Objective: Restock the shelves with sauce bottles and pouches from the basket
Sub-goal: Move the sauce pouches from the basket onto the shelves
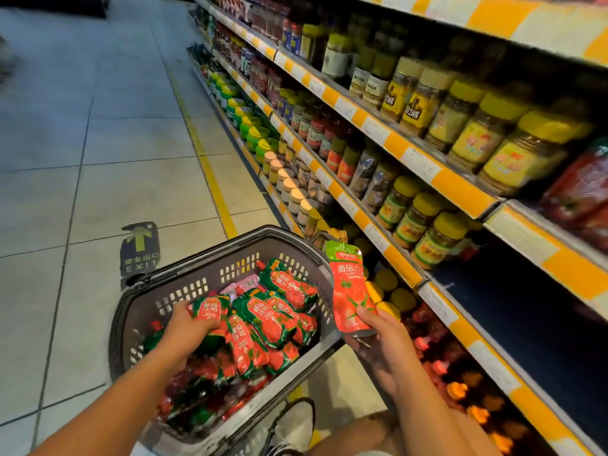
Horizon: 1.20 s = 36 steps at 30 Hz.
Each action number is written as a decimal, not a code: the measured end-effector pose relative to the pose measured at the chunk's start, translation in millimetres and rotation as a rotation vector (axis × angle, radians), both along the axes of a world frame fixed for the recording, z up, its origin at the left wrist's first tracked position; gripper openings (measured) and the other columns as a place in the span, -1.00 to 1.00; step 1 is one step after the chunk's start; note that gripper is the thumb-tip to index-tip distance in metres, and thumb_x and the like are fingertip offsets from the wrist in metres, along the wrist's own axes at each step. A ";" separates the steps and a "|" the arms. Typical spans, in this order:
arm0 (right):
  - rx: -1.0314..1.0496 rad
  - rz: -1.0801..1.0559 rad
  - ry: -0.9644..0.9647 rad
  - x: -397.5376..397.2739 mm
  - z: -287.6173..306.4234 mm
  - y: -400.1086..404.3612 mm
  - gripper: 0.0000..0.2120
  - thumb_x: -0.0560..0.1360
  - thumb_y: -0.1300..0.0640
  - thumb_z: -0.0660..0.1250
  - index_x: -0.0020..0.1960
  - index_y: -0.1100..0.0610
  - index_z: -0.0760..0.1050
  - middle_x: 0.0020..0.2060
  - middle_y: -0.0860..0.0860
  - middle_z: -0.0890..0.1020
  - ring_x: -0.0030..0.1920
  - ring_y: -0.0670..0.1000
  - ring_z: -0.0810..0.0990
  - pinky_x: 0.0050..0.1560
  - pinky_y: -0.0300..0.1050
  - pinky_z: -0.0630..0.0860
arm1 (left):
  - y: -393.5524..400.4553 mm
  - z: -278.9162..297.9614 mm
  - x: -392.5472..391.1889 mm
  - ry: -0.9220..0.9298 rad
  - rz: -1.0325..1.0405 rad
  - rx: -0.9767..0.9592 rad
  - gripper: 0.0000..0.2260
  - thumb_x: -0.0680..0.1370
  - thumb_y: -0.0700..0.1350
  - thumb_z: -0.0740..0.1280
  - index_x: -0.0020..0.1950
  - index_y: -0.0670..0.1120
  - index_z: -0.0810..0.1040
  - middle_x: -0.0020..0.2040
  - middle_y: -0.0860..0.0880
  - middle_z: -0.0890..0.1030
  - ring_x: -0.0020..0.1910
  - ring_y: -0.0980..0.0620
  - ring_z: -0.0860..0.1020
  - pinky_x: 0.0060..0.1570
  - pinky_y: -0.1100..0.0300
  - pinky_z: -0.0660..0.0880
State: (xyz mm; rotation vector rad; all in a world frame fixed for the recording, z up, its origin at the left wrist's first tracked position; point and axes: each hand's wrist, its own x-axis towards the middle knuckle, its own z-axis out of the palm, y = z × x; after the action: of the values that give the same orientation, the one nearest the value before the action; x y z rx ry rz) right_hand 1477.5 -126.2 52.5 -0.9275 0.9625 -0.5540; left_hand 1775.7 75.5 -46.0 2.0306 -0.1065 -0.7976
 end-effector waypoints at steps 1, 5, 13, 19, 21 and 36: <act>0.013 -0.006 -0.018 -5.9 4.4 3.7 -0.67 0.50 0.16 0.48 0.24 0.23 0.61 -0.04 0.15 0.74 -0.14 0.08 0.74 -0.24 -0.03 0.65 | 2.6 9.4 1.4 0.052 0.033 -0.071 -0.14 0.40 -0.18 0.64 0.56 -0.04 0.23 0.04 -0.07 0.58 -0.12 -0.15 0.68 -0.20 -0.06 0.64; 0.061 -0.058 -0.105 -33.3 25.7 18.9 -0.59 0.47 0.17 0.48 0.28 0.28 0.57 0.04 0.23 0.71 -0.11 0.12 0.71 -0.25 0.01 0.67 | 2.7 56.9 -7.2 0.203 0.065 -0.303 -0.12 0.40 -0.25 0.63 0.58 0.02 0.21 0.16 -0.26 0.62 -0.03 -0.34 0.71 0.05 -0.39 0.61; -0.023 -0.139 -0.144 -138.6 78.3 57.1 -0.58 0.40 0.16 0.51 0.24 0.19 0.64 0.13 0.29 0.69 -0.04 0.19 0.73 -0.16 0.04 0.68 | -32.8 152.4 -95.0 0.490 -0.283 -0.560 -0.48 0.39 -0.26 0.55 0.32 -0.28 0.54 0.10 -0.29 0.71 -0.12 -0.21 0.72 -0.13 -0.09 0.67; -0.087 -0.259 -0.140 -235.8 102.0 104.1 -0.55 0.28 0.30 0.55 0.17 0.23 0.66 0.07 0.32 0.69 -0.10 0.21 0.70 -0.16 0.08 0.63 | -62.9 187.2 -191.8 0.545 -0.548 -0.590 -0.55 0.42 -0.30 0.49 0.30 -0.24 0.56 0.14 -0.33 0.69 -0.16 -0.19 0.72 -0.28 0.00 0.67; -0.093 -0.352 -0.130 -267.5 107.5 122.8 -0.58 0.27 0.28 0.51 0.13 0.29 0.67 -0.05 0.34 0.69 -0.23 0.21 0.68 -0.21 0.05 0.60 | -72.7 194.0 -225.9 0.544 -0.654 -0.562 -0.54 0.41 -0.26 0.51 0.30 -0.21 0.56 0.13 -0.32 0.69 -0.10 -0.22 0.72 -0.19 -0.03 0.67; -0.153 -1.187 -0.111 -488.7 91.9 226.0 -0.80 0.48 0.28 0.46 0.06 0.36 0.61 -0.23 0.27 0.69 -0.36 0.14 0.65 -0.40 -0.10 0.56 | -119.9 226.4 -493.2 0.425 -1.196 -0.316 -0.66 0.43 -0.32 0.41 0.18 -0.41 0.57 -0.02 -0.44 0.68 -0.15 -0.34 0.71 -0.06 -0.24 0.65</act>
State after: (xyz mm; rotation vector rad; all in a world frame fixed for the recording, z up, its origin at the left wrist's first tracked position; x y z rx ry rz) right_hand 988.8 99.8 144.4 -0.3554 1.3306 -1.6702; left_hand 1282.4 -44.4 180.4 1.3145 -1.1857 -1.7663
